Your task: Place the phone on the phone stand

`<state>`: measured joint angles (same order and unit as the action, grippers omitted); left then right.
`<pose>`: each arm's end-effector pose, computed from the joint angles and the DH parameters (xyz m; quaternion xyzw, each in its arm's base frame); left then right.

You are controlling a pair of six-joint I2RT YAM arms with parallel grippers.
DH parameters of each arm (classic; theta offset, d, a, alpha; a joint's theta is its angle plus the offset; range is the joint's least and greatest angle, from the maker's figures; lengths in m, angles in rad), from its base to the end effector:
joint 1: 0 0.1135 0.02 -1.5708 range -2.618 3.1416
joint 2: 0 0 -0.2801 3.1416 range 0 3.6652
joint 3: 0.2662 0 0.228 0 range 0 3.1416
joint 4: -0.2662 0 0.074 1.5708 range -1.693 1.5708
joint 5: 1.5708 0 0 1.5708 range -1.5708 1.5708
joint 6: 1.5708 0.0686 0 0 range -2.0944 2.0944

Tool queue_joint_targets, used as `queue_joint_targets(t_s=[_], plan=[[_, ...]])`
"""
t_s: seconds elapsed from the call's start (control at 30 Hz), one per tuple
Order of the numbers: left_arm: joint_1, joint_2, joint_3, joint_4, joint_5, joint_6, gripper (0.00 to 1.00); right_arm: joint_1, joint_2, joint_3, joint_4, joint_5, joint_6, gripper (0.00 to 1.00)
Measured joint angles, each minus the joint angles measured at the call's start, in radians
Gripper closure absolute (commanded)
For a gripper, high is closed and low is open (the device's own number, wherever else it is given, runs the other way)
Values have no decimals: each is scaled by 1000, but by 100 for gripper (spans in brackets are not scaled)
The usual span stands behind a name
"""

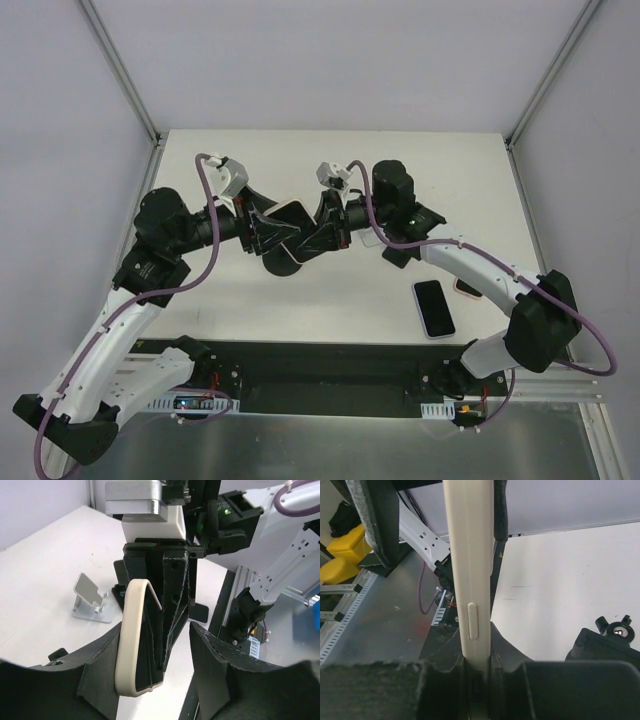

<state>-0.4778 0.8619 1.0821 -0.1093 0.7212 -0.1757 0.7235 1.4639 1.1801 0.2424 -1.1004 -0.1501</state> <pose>0.1248 -0.1156 0.4466 0.3538 0.5773 -0.4466 0.5849 0.2017 0.2597 0.3836 -0.5882 0.4042 0.5288 0.4594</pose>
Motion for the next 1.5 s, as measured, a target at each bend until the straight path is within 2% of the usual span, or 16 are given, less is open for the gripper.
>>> queue_joint_targets(t_s=[0.23, 0.33, 0.37, 0.43, 0.53, 0.6, 0.67, 0.8, 0.87, 0.93, 1.0, 1.1, 1.13, 1.4, 1.47, 1.5], plan=[[0, -55, -143, 267, -7, -136, 46, 6, 0, -53, 187, 2, 185, 100], [0, -52, -178, 347, -5, -193, 58, 5, 0, -63, 237, 3, 229, 100], [0, -45, -182, 370, -2, -212, 70, 5, 0, -65, 251, 3, 240, 100], [2, -26, -183, 415, 0, -251, 74, 3, 0, -65, 282, -1, 254, 99], [4, -4, -197, 489, 6, -298, 63, 3, -7, -65, 312, -3, 272, 100], [3, 1, -204, 519, 14, -320, 62, 2, -8, -65, 320, 3, 282, 99], [3, 5, -204, 536, 23, -342, 69, 0, -8, -65, 327, 5, 288, 100], [8, 11, -204, 545, 18, -357, 100, 0, -8, -65, 346, -9, 294, 99], [8, 13, -202, 542, 15, -357, 100, 0, -8, -65, 352, -14, 301, 100], [8, 16, -190, 521, 14, -354, 100, 0, -8, -65, 352, -14, 307, 73], [7, 19, -172, 486, 6, -347, 100, 0, -8, -63, 351, -12, 311, 30], [-2, 16, -126, 345, -31, -318, 100, -6, -9, -52, 302, 37, 286, 3], [-7, 8, -108, 282, -60, -295, 100, -13, -12, -48, 269, 73, 266, 0], [-6, -229, -73, -74, -412, -119, 100, -43, -33, 22, -109, 465, 63, 1], [-6, -281, -63, -125, -447, -92, 100, -44, -13, 61, -180, 528, 18, 10], [-6, -301, -55, -145, -461, -81, 100, -45, 3, 84, -216, 545, -8, 26]])
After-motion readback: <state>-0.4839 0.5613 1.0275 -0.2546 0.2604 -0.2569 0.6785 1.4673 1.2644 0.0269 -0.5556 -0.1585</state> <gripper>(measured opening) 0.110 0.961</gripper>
